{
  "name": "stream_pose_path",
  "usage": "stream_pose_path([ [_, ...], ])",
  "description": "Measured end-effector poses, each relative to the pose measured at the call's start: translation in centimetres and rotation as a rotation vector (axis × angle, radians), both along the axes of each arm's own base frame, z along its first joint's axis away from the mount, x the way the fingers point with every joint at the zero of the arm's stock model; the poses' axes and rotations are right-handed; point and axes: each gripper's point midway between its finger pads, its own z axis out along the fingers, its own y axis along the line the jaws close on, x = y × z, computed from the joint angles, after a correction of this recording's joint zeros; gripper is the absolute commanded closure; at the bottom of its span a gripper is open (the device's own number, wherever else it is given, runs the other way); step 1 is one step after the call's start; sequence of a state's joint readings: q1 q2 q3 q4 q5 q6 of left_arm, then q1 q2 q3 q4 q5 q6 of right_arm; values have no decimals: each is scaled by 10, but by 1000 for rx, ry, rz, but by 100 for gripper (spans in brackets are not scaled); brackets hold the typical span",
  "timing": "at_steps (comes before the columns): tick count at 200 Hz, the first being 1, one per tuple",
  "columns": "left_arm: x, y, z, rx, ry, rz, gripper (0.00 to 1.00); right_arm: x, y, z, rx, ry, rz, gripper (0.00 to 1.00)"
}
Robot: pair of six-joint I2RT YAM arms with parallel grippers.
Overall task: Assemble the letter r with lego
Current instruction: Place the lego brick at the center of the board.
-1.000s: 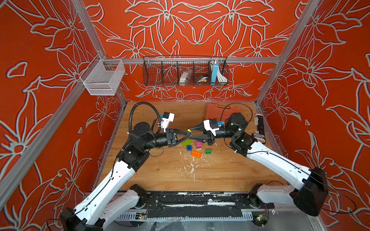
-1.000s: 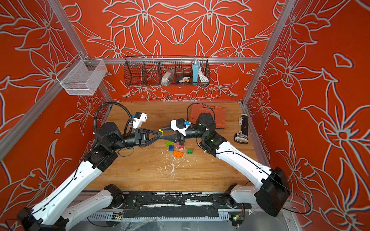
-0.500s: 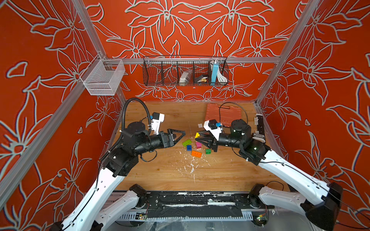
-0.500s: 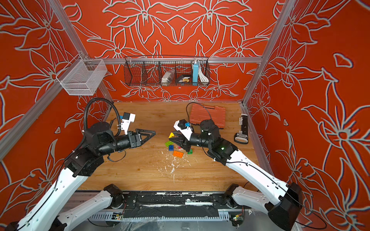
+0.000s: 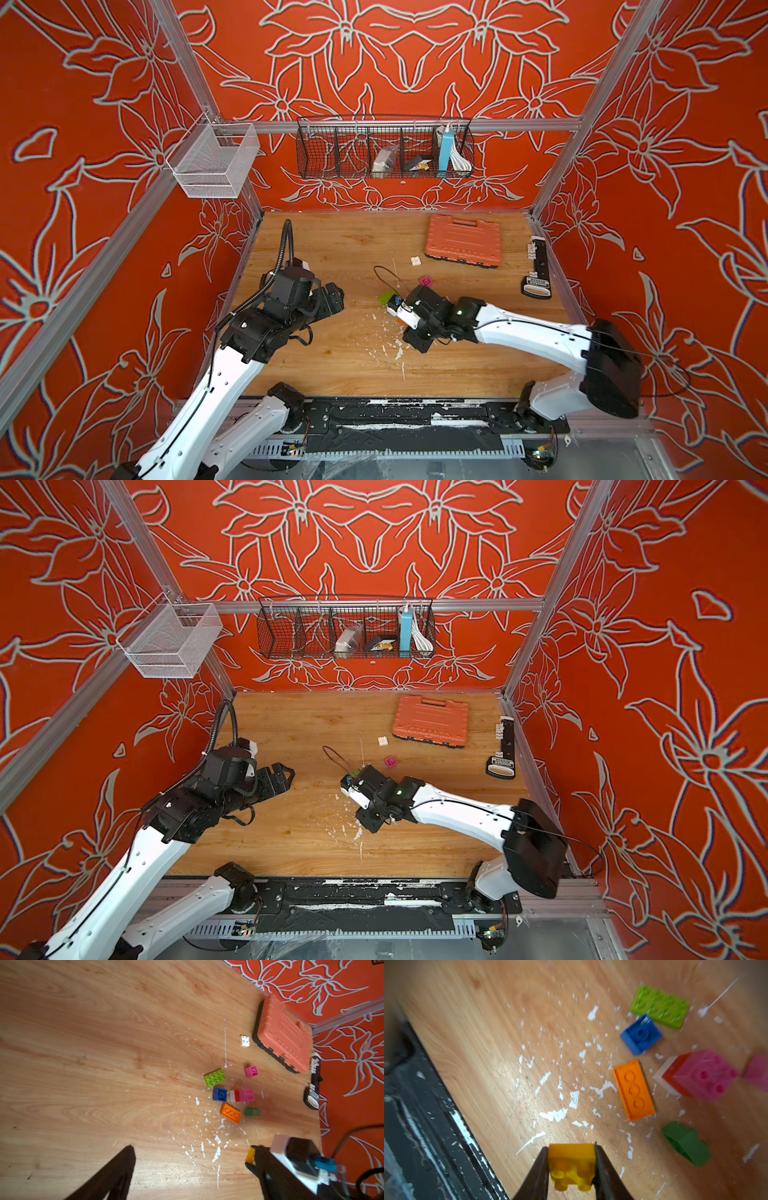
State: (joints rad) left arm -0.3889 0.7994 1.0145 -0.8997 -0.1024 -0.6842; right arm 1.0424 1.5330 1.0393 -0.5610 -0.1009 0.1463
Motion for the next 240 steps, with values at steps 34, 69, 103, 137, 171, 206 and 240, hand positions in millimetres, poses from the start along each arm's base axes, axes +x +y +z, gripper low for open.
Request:
stream_pose_path([
  [34,-14,24,1,54,-32,71,10,-3,20,-24,-124,29,30,100],
  [69,-31,38,2,69,-47,109,10,-9,35,-37,-165,55,42,97],
  [103,-38,42,-2,77,-36,118,10,-7,40,-52,-204,80,29,92],
  [137,-41,43,-6,85,-17,117,10,-9,37,-64,-241,100,24,82],
  [171,-42,42,-8,81,-10,111,9,-8,38,-64,-244,101,15,60],
  [206,-44,40,-11,74,6,102,6,-7,39,-64,-240,100,-1,37],
  [240,-43,36,-16,73,34,83,5,-6,44,-52,-193,93,-14,25],
])
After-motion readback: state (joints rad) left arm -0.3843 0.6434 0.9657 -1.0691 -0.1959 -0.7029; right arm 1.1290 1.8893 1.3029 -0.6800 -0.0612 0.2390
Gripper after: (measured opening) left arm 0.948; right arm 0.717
